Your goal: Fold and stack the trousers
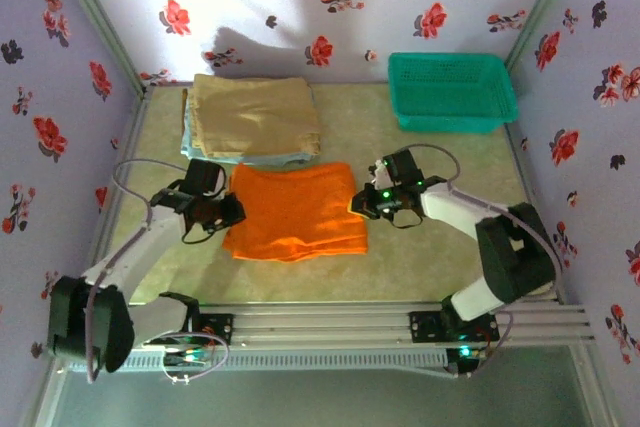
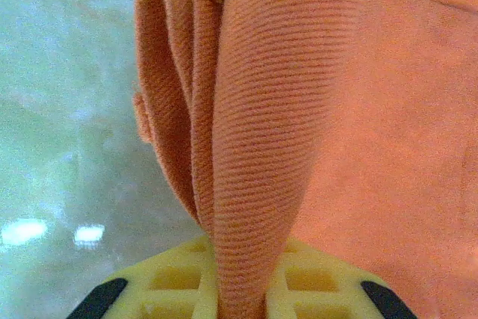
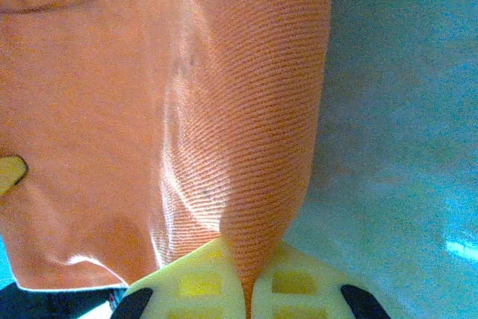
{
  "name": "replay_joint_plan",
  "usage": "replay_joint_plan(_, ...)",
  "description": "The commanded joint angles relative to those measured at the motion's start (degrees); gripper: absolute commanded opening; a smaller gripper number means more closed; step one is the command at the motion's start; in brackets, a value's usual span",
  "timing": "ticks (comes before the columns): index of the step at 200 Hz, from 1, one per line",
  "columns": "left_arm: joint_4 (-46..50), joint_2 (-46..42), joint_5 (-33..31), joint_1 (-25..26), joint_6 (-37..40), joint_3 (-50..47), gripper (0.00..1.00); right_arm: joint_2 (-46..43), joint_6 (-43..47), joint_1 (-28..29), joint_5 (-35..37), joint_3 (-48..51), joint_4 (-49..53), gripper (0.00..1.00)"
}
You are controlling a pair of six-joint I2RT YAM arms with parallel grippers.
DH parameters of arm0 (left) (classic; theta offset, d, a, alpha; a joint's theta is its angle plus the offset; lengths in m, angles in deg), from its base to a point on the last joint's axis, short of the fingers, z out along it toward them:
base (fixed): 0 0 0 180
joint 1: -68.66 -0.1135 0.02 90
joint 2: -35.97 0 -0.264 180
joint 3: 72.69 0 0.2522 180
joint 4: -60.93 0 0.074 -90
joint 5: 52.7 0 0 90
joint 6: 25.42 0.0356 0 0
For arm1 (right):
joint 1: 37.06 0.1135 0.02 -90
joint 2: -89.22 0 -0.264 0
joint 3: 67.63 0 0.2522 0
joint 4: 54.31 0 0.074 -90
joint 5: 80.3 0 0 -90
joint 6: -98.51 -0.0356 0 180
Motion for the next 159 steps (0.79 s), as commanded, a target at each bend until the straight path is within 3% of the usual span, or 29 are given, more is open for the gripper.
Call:
replay_joint_plan(1, 8.06, -3.33, -1.65, 2.88, -2.07, 4.34, 0.00, -5.73, -0.83, -0.08, 3.21, 0.11, 4.97, 0.00)
replay_joint_plan(65, 15.46, -5.88, -3.64, 12.04, -3.23, 19.38, 0.00, -19.89, 0.64, 0.36, 6.56, -6.10, 19.03, 0.00)
replay_joint_plan(91, 18.02, -2.63, -5.61, 12.35, -1.81, 27.15, 0.00, -21.87, 2.47, 0.45, 9.37, -12.41, 23.80, 0.00)
replay_joint_plan(120, 19.16, 5.78, -6.91, 10.21, 3.67, 40.05, 0.00, -16.21, 4.86, 0.45, 10.16, -22.99, 24.76, 0.00)
replay_joint_plan(159, 18.51, 18.85, -4.10, -2.54, 12.62, 55.82, 0.00, -1.23, 7.47, 0.37, 10.90, -40.19, 23.08, 0.00)
